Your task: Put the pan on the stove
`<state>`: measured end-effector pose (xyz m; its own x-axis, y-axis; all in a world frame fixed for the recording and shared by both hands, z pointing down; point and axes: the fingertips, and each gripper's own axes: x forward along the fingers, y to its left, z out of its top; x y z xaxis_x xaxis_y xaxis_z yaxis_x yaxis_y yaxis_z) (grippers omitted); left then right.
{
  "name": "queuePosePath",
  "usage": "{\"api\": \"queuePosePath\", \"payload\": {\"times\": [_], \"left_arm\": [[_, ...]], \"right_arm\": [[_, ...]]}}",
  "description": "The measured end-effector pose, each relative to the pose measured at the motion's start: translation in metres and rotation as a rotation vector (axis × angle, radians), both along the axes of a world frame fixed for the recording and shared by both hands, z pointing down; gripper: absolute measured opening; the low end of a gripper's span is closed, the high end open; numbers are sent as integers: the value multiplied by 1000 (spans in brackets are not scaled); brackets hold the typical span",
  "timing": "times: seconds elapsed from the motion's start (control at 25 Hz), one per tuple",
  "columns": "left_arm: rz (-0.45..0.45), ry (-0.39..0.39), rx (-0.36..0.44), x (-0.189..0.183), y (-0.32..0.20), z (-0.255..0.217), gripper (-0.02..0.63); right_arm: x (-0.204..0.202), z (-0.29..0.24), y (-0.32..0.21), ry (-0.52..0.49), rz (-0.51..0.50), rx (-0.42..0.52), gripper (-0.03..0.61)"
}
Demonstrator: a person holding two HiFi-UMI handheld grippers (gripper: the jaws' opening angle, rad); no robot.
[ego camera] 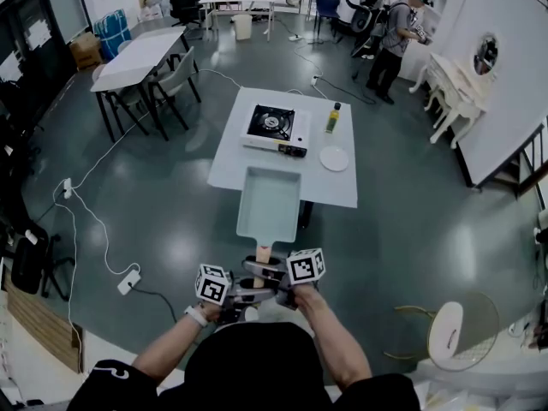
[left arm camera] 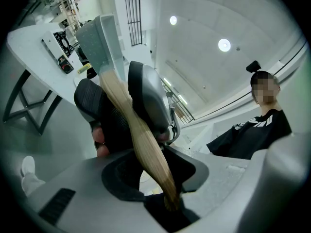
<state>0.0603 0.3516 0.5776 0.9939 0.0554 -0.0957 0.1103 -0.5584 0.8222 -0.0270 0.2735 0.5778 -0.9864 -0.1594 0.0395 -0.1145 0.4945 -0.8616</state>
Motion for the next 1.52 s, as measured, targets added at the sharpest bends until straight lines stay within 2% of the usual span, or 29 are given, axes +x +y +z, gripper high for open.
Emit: {"api": "queuePosePath", "payload": {"times": [0.4, 0.84, 1.52], "left_arm": [[4, 0, 11, 3, -21, 1, 123], [-4, -5, -12, 3, -50, 6, 121], [5, -12, -47, 11, -121, 16, 120]], "right_arm": [[3, -2, -21, -4, 3, 7, 149], [4, 7, -51, 9, 1, -4, 149], [11, 19, -121, -19, 0, -41, 150]]}}
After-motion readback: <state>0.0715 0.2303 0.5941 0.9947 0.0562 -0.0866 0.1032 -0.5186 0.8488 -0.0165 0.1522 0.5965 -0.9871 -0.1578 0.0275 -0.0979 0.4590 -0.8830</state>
